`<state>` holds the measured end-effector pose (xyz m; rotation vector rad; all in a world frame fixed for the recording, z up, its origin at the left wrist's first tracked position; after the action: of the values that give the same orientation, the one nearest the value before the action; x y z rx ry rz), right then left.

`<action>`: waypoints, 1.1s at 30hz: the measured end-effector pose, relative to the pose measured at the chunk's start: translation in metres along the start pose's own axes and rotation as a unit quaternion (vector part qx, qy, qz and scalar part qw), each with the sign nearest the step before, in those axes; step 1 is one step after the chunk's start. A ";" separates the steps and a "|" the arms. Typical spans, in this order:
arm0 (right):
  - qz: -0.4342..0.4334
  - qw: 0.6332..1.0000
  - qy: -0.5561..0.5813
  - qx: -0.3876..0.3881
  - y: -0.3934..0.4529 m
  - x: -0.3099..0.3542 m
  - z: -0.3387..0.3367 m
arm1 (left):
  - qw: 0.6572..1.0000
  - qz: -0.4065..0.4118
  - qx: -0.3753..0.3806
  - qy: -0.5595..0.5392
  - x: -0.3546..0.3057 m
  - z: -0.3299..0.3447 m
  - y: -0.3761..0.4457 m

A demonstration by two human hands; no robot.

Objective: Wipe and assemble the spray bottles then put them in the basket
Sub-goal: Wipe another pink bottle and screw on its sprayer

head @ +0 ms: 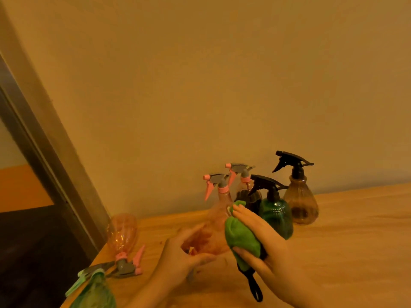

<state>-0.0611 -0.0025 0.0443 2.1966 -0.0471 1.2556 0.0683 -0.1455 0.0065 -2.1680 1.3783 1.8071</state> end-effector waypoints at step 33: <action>0.143 0.988 -0.037 -0.037 -0.032 -0.132 -0.071 | 0.646 0.157 0.379 0.644 -0.043 0.040 0.051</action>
<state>-0.1789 0.0271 -0.0493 2.2273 -0.4459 1.2984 0.0075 -0.1310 0.0528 -2.5301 2.0648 -0.8073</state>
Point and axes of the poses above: each hand's wrist, its own y-axis towards the middle knuckle, its own z-axis out of the palm, x = y × z, the point moved 9 cm from there along y, towards the middle knuckle, and after that the axes turned 14 degrees about z, right-handed, at the moved point
